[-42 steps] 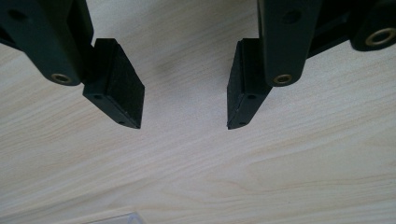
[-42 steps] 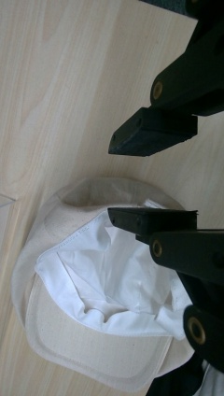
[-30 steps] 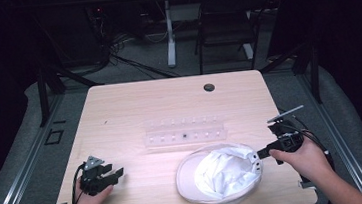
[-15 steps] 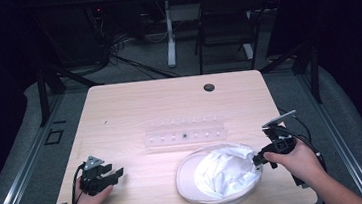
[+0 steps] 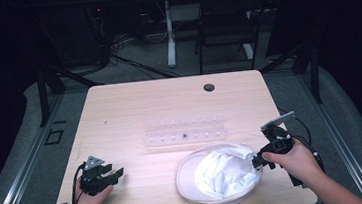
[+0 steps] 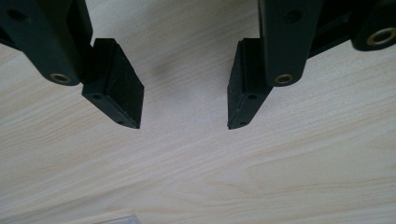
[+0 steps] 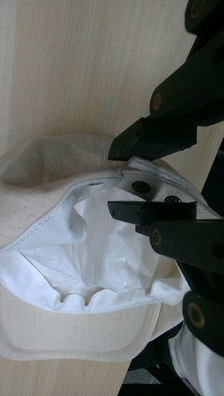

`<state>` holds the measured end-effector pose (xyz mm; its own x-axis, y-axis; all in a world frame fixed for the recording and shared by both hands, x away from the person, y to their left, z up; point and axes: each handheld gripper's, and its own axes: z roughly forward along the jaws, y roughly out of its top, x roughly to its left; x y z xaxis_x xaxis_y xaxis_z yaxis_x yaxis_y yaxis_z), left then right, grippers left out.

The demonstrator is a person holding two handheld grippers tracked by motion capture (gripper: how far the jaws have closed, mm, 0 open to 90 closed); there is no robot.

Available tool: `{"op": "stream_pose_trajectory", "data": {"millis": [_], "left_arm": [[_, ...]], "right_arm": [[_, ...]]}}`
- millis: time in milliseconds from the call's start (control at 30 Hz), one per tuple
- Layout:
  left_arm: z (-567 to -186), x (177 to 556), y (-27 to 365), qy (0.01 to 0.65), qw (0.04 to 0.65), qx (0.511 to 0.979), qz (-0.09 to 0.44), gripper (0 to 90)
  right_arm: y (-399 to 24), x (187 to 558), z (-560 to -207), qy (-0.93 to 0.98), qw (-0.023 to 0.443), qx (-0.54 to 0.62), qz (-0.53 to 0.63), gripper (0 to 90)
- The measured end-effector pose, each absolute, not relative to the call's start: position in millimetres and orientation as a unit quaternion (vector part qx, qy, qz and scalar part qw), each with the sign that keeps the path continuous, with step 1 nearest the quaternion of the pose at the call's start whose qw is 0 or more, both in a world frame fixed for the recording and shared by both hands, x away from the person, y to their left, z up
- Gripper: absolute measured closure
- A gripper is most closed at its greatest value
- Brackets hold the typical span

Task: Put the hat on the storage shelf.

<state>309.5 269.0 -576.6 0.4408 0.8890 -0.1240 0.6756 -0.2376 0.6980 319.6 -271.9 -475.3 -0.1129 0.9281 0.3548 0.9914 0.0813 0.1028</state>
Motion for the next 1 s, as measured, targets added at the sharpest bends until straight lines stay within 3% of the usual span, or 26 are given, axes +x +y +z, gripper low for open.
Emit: {"op": "stream_pose_trajectory", "data": {"millis": [367, 1000], "left_arm": [[-576.6, 309.5, 269.0, 0.507, 0.353, 0.771, 0.153, 46.6], [-576.9, 309.3, 268.7, 0.508, 0.352, 0.771, 0.151, 46.6]], "right_arm": [[-267.7, 322.1, -467.1, -0.726, 0.105, -0.663, -0.154, 80.7], [-253.4, 327.0, -436.5, -0.732, 0.075, -0.662, -0.145, 81.9]]}}
